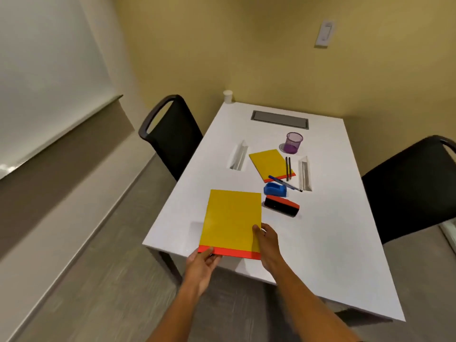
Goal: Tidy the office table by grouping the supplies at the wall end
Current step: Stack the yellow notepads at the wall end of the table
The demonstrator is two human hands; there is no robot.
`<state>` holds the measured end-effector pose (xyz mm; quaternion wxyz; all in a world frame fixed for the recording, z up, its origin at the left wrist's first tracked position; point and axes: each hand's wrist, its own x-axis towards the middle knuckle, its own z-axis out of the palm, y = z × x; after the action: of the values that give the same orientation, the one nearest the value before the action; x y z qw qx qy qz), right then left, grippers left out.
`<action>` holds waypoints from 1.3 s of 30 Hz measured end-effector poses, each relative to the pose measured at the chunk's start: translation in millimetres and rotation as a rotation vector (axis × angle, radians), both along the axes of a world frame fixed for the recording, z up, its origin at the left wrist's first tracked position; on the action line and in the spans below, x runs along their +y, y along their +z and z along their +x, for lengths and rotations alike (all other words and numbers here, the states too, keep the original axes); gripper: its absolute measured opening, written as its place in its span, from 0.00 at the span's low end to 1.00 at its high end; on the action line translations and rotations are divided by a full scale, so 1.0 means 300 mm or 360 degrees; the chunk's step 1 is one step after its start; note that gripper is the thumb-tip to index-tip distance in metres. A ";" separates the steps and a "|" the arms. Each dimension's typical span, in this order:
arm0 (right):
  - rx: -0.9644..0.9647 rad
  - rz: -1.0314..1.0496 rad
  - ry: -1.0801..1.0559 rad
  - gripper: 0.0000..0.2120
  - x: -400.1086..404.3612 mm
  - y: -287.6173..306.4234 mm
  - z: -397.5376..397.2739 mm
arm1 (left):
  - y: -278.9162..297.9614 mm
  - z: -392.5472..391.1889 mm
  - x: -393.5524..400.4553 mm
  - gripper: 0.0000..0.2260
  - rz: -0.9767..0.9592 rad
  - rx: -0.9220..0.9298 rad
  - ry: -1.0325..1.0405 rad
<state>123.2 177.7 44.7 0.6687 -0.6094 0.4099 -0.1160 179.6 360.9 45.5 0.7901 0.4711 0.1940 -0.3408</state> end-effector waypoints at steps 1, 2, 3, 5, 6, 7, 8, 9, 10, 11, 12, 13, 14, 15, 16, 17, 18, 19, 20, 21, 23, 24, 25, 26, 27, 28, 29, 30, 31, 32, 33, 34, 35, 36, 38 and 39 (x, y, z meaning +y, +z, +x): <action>-0.0010 0.0050 0.0006 0.13 0.065 -0.003 0.041 | 0.006 0.038 0.064 0.08 -0.0008 -0.0010 0.0039; -0.0020 0.0097 0.0026 0.12 0.132 -0.007 0.083 | 0.005 0.077 0.132 0.08 -0.0013 -0.0009 0.0086; -0.0018 0.0124 0.0055 0.12 0.197 -0.013 0.124 | 0.003 0.111 0.202 0.08 -0.0025 -0.0003 0.0137; 0.0006 0.0137 0.0132 0.15 0.309 -0.026 0.202 | 0.003 0.163 0.323 0.09 -0.0075 0.0013 0.0250; 0.0023 0.0136 0.0181 0.17 0.370 -0.029 0.247 | 0.005 0.190 0.388 0.10 -0.0104 0.0013 0.0309; 0.0040 0.0129 0.0235 0.19 0.431 -0.028 0.290 | 0.009 0.218 0.450 0.10 -0.0136 0.0016 0.0371; 0.0047 0.0139 0.0284 0.20 0.487 -0.034 0.334 | 0.014 0.248 0.510 0.10 -0.0159 0.0016 0.0430; 0.0038 0.0157 0.0327 0.20 0.534 -0.034 0.369 | 0.013 0.274 0.560 0.10 -0.0177 0.0015 0.0485; 0.0025 0.0183 0.0389 0.20 0.584 -0.035 0.411 | 0.013 0.301 0.615 0.10 -0.0192 0.0009 0.0537; 0.0024 0.0197 0.0446 0.19 0.629 -0.040 0.455 | 0.011 0.328 0.666 0.10 -0.0204 0.0000 0.0576; 0.0032 0.0215 0.0491 0.19 0.673 -0.044 0.501 | 0.011 0.355 0.716 0.10 -0.0208 -0.0003 0.0611; 0.0040 0.0237 0.0514 0.18 0.712 -0.050 0.550 | 0.010 0.385 0.762 0.10 -0.0204 -0.0009 0.0644; 0.0030 0.0283 0.0519 0.17 0.741 -0.053 0.591 | 0.006 0.410 0.799 0.10 -0.0188 -0.0010 0.0669; 0.0015 0.0341 0.0528 0.15 0.776 -0.056 0.642 | 0.001 0.442 0.842 0.09 -0.0170 -0.0010 0.0698; 0.0001 0.0396 0.0531 0.14 0.807 -0.062 0.693 | -0.003 0.473 0.883 0.09 -0.0151 -0.0013 0.0718; -0.0007 0.0437 0.0530 0.14 0.836 -0.067 0.745 | -0.007 0.507 0.923 0.09 -0.0129 -0.0020 0.0732; -0.0014 0.0459 0.0530 0.14 0.868 -0.068 0.797 | -0.013 0.545 0.963 0.09 -0.0108 -0.0029 0.0743; -0.0027 0.0472 0.0529 0.14 0.891 -0.067 0.842 | -0.015 0.580 0.998 0.09 -0.0084 -0.0036 0.0750; -0.0040 0.0487 0.0530 0.13 0.921 -0.068 0.897 | -0.021 0.625 1.038 0.09 -0.0053 -0.0047 0.0759; -0.0053 0.0507 0.0537 0.13 0.947 -0.071 0.952 | -0.028 0.674 1.076 0.09 -0.0017 -0.0057 0.0768; -0.0072 0.0539 0.0588 0.13 0.993 -0.087 1.087 | -0.047 0.793 1.151 0.09 0.0047 -0.0084 0.0791; -0.0080 0.0552 0.0608 0.14 1.009 -0.094 1.150 | -0.053 0.848 1.184 0.09 0.0068 -0.0095 0.0809; -0.0081 0.0561 0.0619 0.14 1.028 -0.104 1.228 | -0.061 0.917 1.218 0.08 0.0091 -0.0101 0.0829; -0.0064 0.0574 0.0612 0.15 1.045 -0.114 1.306 | -0.069 0.987 1.248 0.08 0.0119 -0.0101 0.0843; -0.0048 0.0586 0.0601 0.16 1.061 -0.122 1.385 | -0.072 1.063 1.273 0.08 0.0145 -0.0106 0.0848; -0.0036 0.0587 0.0602 0.17 1.078 -0.122 1.460 | -0.070 1.141 1.292 0.08 0.0169 -0.0108 0.0849; -0.0036 0.0571 0.0611 0.16 1.090 -0.121 1.517 | -0.063 1.206 1.303 0.08 0.0197 -0.0107 0.0854; -0.0039 0.0559 0.0619 0.15 1.101 -0.112 1.581 | -0.060 1.285 1.312 0.07 0.0223 -0.0100 0.0857; -0.0046 0.0559 0.0630 0.14 1.109 -0.104 1.641 | -0.054 1.362 1.316 0.07 0.0240 -0.0085 0.0866; -0.0057 0.0560 0.0643 0.13 1.112 -0.099 1.698 | -0.045 1.440 1.314 0.06 0.0247 -0.0077 0.0879; -0.0070 0.0556 0.0660 0.12 1.112 -0.091 1.752 | -0.035 1.518 1.310 0.06 0.0249 -0.0082 0.0890; -0.0072 0.0547 0.0672 0.12 1.111 -0.080 1.792 | -0.022 1.582 1.305 0.06 0.0249 -0.0090 0.0888; -0.0072 0.0536 0.0674 0.13 1.102 -0.072 1.842 | -0.009 1.655 1.295 0.06 0.0238 -0.0099 0.0869; -0.0063 0.0531 0.0665 0.14 1.090 -0.065 1.890 | 0.005 1.725 1.283 0.06 0.0217 -0.0111 0.0842; -0.0062 0.0543 0.0616 0.15 1.057 -0.055 1.991 | 0.024 1.868 1.255 0.09 0.0181 -0.0166 0.0741; -0.0062 0.0557 0.0585 0.15 1.043 -0.049 2.031 | 0.040 1.928 1.247 0.11 0.0168 -0.0198 0.0663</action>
<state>732.4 490.5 29.9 0.7816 -0.5464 0.2930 0.0684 758.0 735.0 57.4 0.8281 0.4817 0.2555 -0.1297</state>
